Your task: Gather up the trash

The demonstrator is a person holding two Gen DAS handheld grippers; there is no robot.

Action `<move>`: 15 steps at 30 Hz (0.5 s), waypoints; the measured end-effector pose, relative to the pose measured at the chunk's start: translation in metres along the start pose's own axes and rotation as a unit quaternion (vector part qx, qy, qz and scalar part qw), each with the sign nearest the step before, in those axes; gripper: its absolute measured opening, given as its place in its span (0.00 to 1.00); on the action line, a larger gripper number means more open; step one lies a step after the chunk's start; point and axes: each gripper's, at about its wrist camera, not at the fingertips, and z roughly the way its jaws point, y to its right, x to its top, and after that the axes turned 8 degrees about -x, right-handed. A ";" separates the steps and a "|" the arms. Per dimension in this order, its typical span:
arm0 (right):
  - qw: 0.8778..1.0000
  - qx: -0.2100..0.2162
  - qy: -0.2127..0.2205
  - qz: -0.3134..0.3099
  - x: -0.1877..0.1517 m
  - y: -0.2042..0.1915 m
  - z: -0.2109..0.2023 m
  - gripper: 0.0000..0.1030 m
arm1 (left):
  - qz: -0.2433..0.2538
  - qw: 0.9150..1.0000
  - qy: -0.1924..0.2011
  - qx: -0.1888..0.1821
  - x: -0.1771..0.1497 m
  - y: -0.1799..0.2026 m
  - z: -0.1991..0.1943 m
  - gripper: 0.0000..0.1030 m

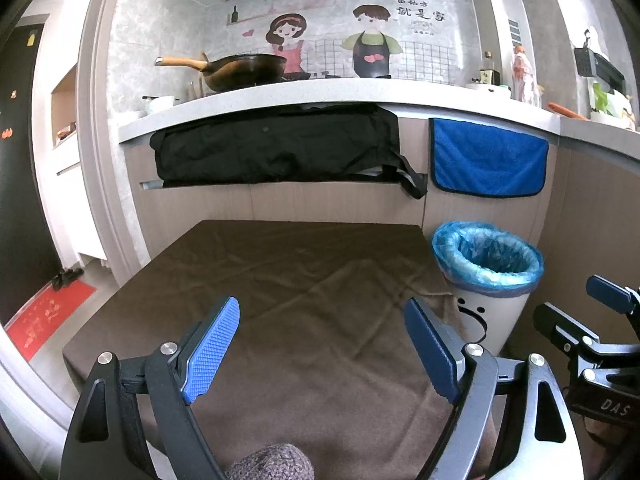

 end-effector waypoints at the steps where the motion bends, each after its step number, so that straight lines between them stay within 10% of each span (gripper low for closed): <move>1: 1.000 0.001 0.000 0.000 0.000 0.000 0.000 0.92 | 0.000 1.000 -0.001 0.000 0.000 0.000 0.000 0.82; 15: 1.000 0.002 0.004 -0.005 0.002 0.000 0.000 0.92 | 0.002 1.000 0.001 -0.002 0.002 0.004 0.000 0.82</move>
